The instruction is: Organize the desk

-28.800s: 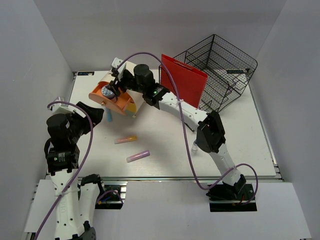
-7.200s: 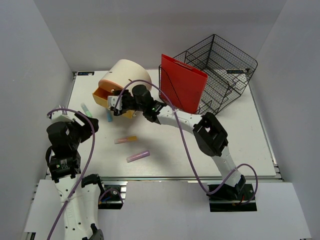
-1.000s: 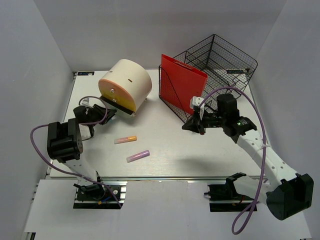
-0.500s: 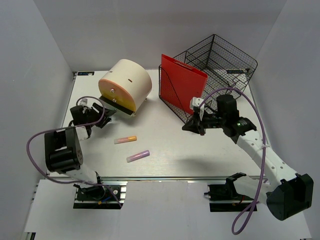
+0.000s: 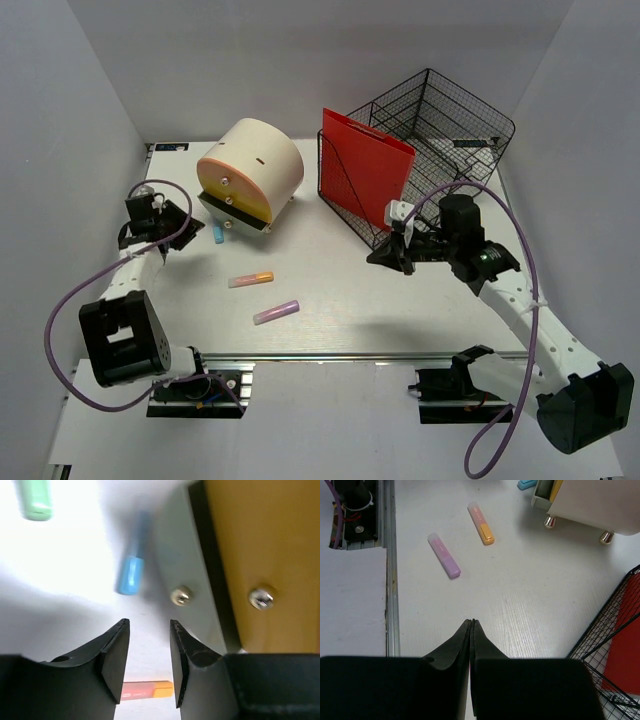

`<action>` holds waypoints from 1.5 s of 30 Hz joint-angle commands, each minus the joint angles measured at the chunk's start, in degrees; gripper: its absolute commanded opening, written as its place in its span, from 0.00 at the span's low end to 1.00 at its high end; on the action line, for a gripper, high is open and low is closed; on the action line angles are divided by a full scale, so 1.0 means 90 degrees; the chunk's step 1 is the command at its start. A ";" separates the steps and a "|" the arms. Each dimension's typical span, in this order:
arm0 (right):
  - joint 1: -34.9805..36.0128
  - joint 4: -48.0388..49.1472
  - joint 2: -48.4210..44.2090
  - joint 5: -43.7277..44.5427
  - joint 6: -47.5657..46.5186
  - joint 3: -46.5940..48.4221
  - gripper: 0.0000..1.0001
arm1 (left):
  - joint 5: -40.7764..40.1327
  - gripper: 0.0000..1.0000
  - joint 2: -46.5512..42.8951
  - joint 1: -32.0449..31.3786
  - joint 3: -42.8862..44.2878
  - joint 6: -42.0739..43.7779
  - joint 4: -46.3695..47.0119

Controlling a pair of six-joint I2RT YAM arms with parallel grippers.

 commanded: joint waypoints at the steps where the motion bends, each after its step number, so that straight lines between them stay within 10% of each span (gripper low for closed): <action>1: -0.0011 0.0185 -0.0201 -0.0185 -0.0093 -0.0072 0.04 | -0.1119 0.48 0.0000 0.0129 0.0460 0.0209 -0.0923; 20: 0.0018 0.0185 -0.0299 -0.0214 -0.0161 -0.0140 0.04 | -0.3601 0.68 0.3252 0.0071 0.3878 0.1068 -0.2349; 45: -0.0011 0.0176 -0.0114 -0.0155 -0.0191 -0.0169 0.04 | -0.2908 0.61 0.4454 0.0012 0.4659 0.1498 -0.2017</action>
